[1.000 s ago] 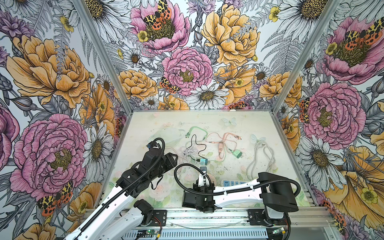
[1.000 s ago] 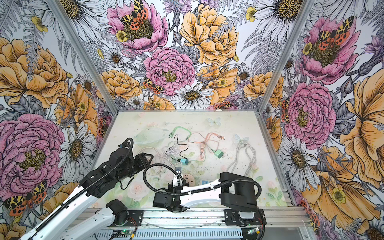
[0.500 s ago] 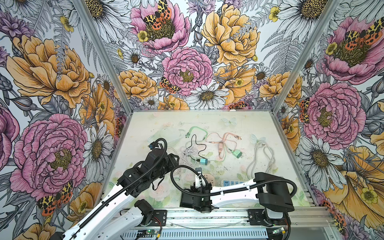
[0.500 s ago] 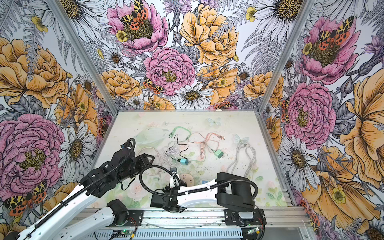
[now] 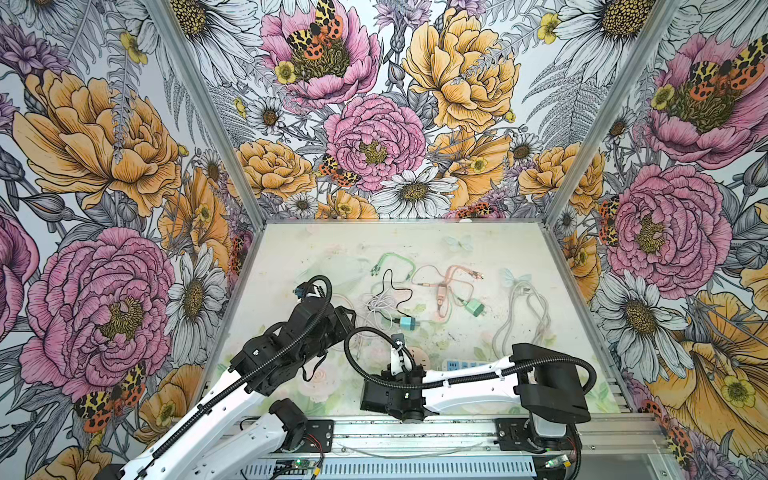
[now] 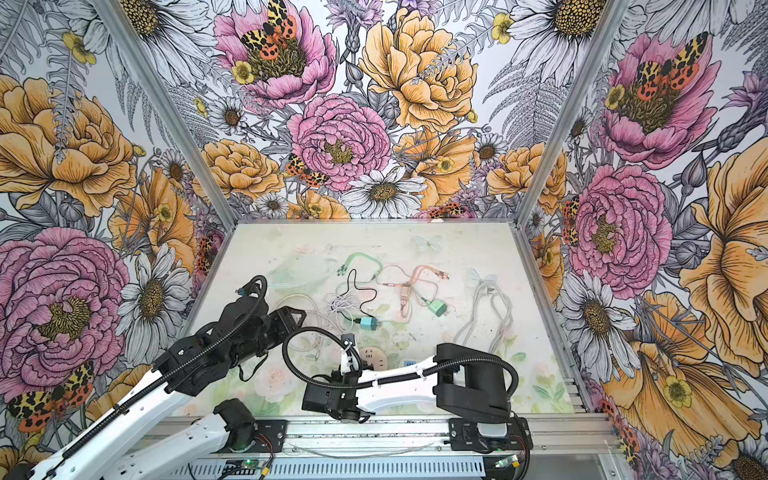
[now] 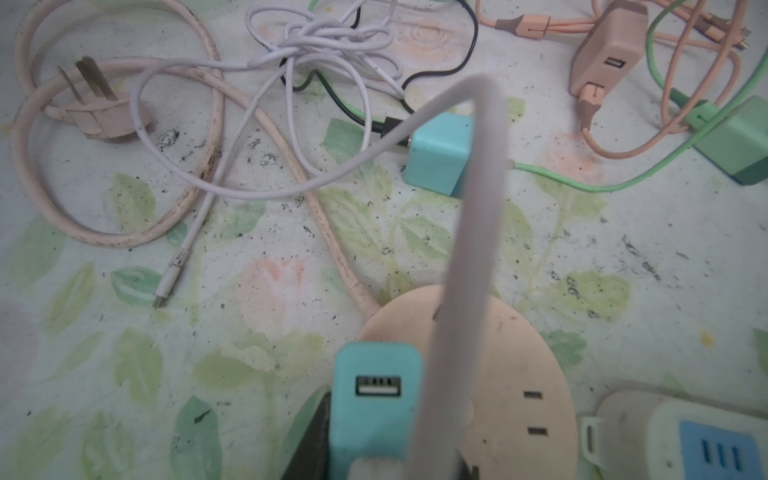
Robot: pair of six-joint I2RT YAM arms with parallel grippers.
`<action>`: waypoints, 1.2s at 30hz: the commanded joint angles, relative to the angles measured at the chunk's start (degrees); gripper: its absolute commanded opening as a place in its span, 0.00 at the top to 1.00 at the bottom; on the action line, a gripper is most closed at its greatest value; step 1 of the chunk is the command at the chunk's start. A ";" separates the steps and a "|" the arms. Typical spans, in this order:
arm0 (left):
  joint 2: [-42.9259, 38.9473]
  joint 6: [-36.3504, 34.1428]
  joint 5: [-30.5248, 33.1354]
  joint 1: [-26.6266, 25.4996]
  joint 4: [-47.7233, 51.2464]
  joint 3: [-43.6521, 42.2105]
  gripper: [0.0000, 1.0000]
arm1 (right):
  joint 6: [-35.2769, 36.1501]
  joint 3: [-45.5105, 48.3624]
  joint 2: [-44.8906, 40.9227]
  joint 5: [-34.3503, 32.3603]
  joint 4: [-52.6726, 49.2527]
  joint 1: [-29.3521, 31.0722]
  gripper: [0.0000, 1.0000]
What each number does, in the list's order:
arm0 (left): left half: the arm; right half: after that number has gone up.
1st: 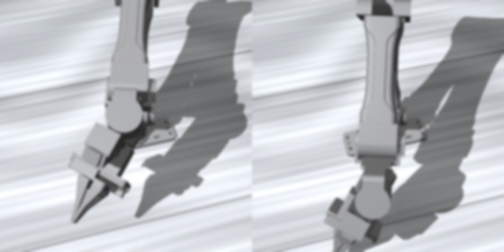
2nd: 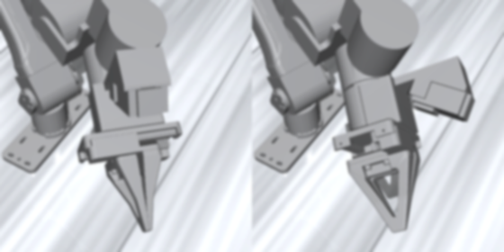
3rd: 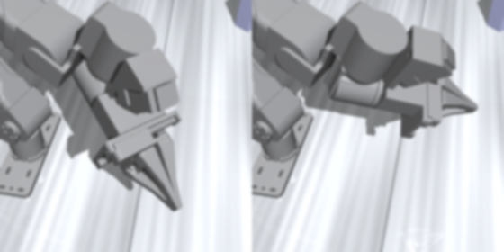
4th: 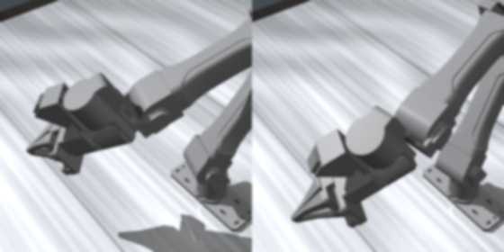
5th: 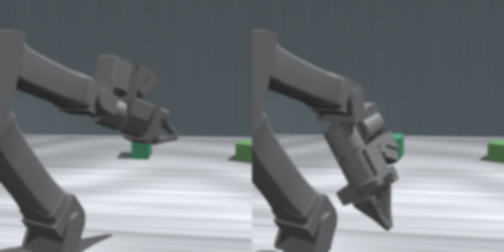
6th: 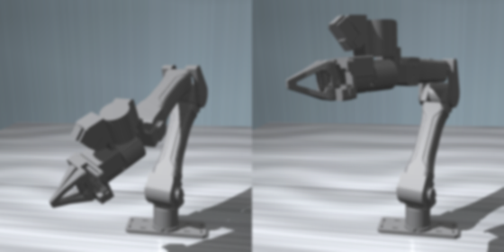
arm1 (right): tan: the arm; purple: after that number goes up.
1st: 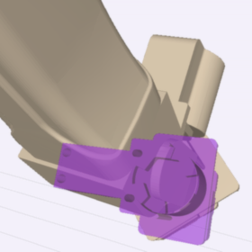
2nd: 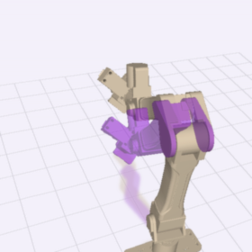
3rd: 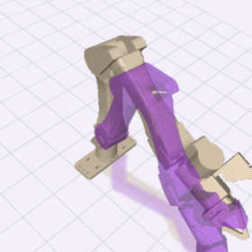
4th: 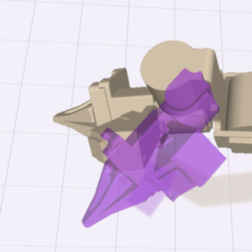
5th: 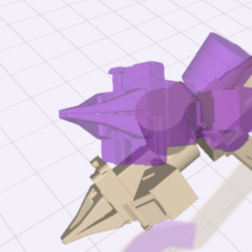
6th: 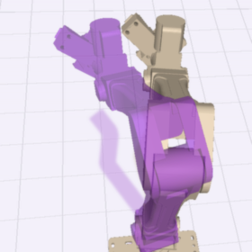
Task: Insert the plug
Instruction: 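Press the teal charger's prongs down into the pink round socket with the right gripper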
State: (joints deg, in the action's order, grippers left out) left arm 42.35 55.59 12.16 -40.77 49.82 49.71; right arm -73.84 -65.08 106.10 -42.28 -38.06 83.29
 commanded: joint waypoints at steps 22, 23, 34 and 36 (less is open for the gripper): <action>-3.36 -4.40 4.80 4.20 8.27 3.95 0.41 | 13.41 -3.89 4.77 11.82 10.48 -0.98 1.00; -3.58 -4.83 4.95 5.04 8.91 4.44 0.41 | 14.34 -5.02 5.25 11.53 10.54 -0.93 1.00; -4.19 -13.06 -4.17 20.81 11.00 4.12 0.40 | 18.23 -8.31 8.32 10.94 12.57 -2.95 1.00; -3.90 -14.06 -5.18 22.37 10.79 3.45 0.40 | 18.19 -8.24 8.91 12.32 12.87 -4.04 1.00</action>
State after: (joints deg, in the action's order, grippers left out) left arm 38.26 45.08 10.87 -20.08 60.23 54.02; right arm -56.80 -73.32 111.85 -36.16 -26.09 80.68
